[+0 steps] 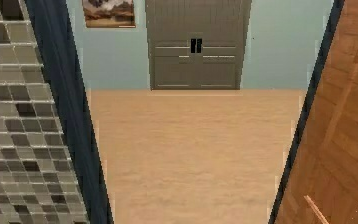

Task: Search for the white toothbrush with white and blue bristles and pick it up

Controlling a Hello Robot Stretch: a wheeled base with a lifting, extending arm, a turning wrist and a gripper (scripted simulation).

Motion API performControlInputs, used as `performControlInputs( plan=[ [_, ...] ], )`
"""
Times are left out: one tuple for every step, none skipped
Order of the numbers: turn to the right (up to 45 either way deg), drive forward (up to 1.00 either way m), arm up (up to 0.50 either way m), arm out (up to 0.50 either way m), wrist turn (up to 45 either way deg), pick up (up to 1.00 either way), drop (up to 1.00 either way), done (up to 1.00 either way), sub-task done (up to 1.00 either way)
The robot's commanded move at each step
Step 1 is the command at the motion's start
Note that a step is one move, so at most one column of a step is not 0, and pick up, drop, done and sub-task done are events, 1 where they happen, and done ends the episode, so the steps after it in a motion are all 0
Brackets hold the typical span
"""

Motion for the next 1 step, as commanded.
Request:
performControlInputs(
  plan=[
    [0.0, 0.55, 0.00, 0.00, 0.0, 0.00, 0.00, 0.00, 0.00]
  ],
)
